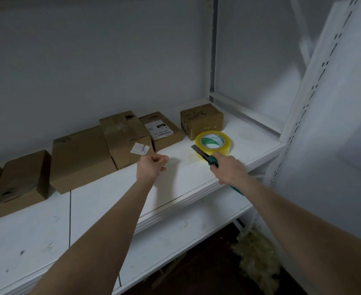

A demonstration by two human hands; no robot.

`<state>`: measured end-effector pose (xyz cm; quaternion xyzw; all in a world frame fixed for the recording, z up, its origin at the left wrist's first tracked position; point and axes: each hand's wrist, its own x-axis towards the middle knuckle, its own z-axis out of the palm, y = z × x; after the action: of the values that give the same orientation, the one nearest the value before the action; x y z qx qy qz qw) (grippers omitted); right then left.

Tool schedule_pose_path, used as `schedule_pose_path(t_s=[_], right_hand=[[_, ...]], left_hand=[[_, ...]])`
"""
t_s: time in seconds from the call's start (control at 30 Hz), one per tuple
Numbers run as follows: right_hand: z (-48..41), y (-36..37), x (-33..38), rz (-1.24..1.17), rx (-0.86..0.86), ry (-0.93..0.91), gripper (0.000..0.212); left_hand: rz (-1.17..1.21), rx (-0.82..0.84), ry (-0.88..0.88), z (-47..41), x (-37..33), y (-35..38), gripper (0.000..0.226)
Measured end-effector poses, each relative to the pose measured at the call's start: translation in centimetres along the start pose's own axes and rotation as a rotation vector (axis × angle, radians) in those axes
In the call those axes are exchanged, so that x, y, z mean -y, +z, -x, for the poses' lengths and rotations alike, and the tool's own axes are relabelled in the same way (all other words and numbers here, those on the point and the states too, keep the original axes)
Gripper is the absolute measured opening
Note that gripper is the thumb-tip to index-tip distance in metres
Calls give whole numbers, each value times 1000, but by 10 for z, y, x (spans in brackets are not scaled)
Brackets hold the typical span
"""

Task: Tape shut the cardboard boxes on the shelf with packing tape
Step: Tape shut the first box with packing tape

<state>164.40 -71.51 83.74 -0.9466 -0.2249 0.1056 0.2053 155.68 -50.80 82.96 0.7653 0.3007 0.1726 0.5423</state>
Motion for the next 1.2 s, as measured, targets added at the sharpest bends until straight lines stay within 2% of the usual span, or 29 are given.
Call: schedule_pose_path(t_s=[0.1, 0.27, 0.4, 0.63, 1.0, 1.2], right_hand=[[1, 1, 6, 173, 15, -7, 29], [3, 2, 14, 253, -74, -21, 35], [5, 5, 13, 320, -45, -50, 31], [4, 3, 17, 307, -105, -44, 32], [0, 11, 20, 353, -9, -32, 31], [-3, 17, 31, 293, 40, -82, 47]], left_hand=[[-4, 1, -2, 1, -1, 0, 15], [-4, -10, -3, 0, -1, 0, 15], [2, -12, -5, -2, 0, 1, 16], [-4, -25, -9, -6, 2, 1, 14], [29, 15, 19, -8, 3, 2, 6], [20, 70, 61, -7, 5, 0, 8]])
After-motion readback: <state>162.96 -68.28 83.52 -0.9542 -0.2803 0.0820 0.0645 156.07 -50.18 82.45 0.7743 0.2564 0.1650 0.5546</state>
